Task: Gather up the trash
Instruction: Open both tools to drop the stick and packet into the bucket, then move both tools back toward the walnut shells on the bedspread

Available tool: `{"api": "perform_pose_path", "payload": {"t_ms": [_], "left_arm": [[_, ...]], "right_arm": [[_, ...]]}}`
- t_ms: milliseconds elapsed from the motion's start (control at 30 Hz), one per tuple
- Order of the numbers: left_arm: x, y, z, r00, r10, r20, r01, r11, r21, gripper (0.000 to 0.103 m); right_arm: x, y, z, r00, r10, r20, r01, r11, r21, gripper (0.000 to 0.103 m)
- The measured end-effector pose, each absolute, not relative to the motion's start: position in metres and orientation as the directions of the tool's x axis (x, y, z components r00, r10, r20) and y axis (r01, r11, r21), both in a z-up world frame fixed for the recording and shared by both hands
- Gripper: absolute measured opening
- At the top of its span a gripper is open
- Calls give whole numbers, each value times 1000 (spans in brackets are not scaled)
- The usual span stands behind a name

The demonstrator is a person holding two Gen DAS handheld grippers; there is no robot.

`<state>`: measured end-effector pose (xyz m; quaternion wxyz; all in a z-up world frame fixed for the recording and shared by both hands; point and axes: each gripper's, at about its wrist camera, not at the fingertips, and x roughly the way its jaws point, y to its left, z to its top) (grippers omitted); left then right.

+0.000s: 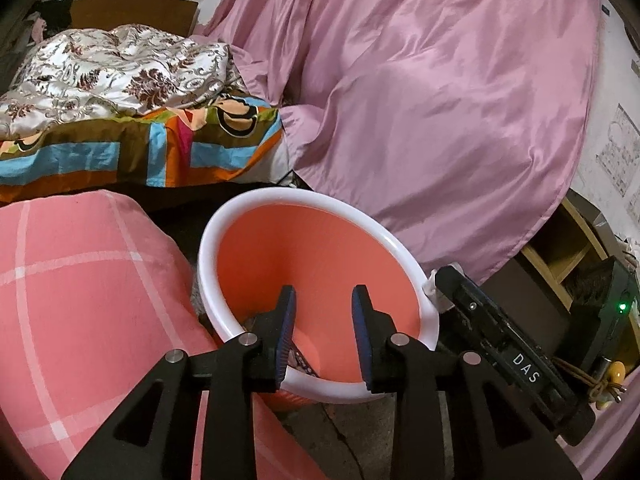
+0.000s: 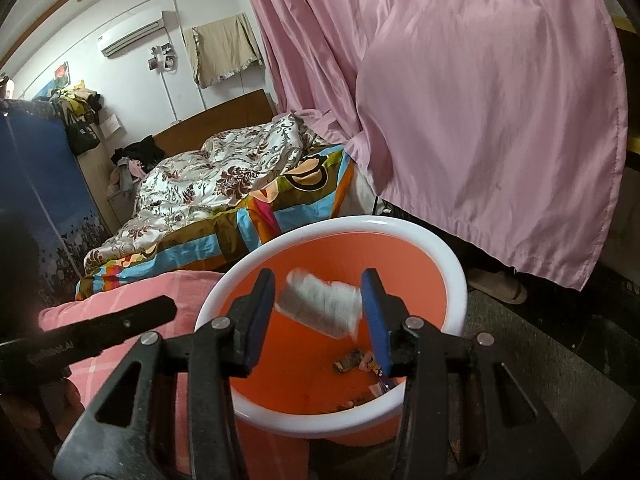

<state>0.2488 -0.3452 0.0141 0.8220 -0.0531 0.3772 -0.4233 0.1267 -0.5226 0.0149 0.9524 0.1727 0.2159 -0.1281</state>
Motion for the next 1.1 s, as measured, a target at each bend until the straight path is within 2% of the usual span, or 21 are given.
{"api": "perform_pose_path", "payload": {"t_ms": [167, 267, 367, 467, 533, 667, 767, 900, 1100], "left_arm": [[246, -333, 24, 408, -728, -551, 641, 658, -394, 26], [243, -323, 32, 443, -720, -535, 631, 674, -384, 37], [240, -306, 40, 480, -711, -514, 609, 692, -389, 38], [235, -289, 50, 537, -683, -496, 584, 724, -366, 40], [228, -275, 57, 593, -656, -467, 563, 753, -342, 49], [211, -238, 70, 718, -586, -376, 501, 809, -306, 95], [198, -208, 80, 794, -526, -303, 449, 845, -290, 98], [183, -179, 91, 854, -448, -265, 396, 890, -227, 98], [159, -131, 98, 912, -356, -205, 321, 928, -188, 98]], "right_arm": [[126, -516, 18, 880, -169, -443, 314, 908, 277, 65], [127, -511, 21, 887, -166, -430, 306, 910, 280, 77], [126, -504, 26, 902, -160, -400, 290, 913, 288, 89], [123, -492, 36, 930, -138, -342, 245, 924, 294, 95], [119, -480, 44, 952, -121, -283, 204, 936, 287, 100], [108, -455, 60, 982, -85, -170, 130, 952, 277, 103], [100, -431, 72, 995, -46, -83, 67, 964, 259, 103], [95, -398, 83, 1000, 2, 4, -2, 976, 220, 103], [91, -359, 91, 995, 53, 81, -68, 979, 194, 103]]}}
